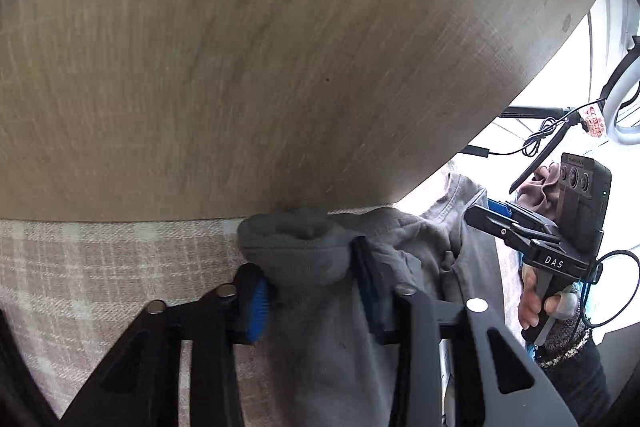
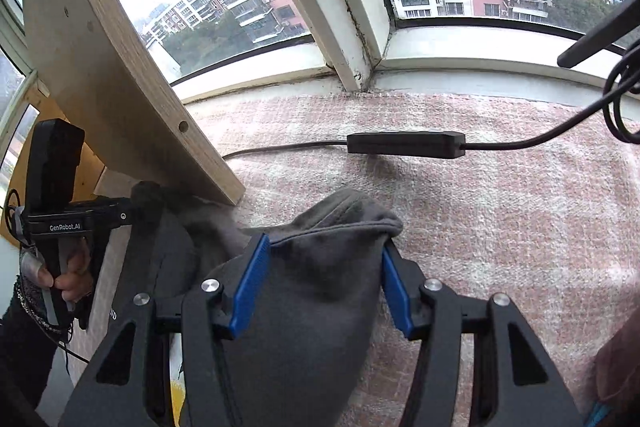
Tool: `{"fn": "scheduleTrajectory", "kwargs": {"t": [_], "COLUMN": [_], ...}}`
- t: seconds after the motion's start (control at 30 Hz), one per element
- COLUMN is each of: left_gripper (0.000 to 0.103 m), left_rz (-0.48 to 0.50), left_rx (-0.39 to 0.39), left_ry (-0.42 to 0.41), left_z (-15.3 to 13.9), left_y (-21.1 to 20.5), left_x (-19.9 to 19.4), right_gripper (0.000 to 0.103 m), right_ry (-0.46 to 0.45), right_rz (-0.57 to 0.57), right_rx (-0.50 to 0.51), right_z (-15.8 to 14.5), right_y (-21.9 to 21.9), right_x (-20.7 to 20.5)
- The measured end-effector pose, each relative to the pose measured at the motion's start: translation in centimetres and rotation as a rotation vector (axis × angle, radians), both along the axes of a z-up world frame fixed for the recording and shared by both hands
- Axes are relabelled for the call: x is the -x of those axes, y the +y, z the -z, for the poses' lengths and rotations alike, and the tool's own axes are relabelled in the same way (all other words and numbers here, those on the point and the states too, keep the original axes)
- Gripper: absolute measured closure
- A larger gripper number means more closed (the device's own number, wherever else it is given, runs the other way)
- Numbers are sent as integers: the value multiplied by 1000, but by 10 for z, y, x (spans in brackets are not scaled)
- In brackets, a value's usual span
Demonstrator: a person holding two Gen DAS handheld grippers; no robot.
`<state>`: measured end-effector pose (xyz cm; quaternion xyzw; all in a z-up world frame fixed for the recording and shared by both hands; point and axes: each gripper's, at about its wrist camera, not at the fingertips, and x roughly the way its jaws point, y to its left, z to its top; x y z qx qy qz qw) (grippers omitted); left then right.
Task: Fold clothes
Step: 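Grasp the folded edge with both grippers and fold it over toward the collar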
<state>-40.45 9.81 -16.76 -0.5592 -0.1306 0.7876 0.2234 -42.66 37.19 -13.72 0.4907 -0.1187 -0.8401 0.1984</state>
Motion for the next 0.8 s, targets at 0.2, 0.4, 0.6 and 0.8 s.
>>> {"fn": "scheduleTrajectory", "kwargs": {"t": [0.2,0.4,0.6,0.8], "left_gripper": [94,94,94,94], "left_rz": [76,149,197,270], "left_rx": [-29,-25,-15,19], "left_ry": [120,219,297,322], "left_z": [-38,-96,-140,-134], "left_y": [9,7,-14,-22], "left_x": [-33,-90,-158,-245], "right_gripper": [94,94,94,94], "right_ry": [69,161,238,250], "right_rz": [-25,-65,-115,-128], "right_rx": [70,74,39,-13], "right_z": [-33,-100,-157,-159], "right_y": [-3,-7,-16,-25], "right_x": [-22,-80,-173,-278]}}
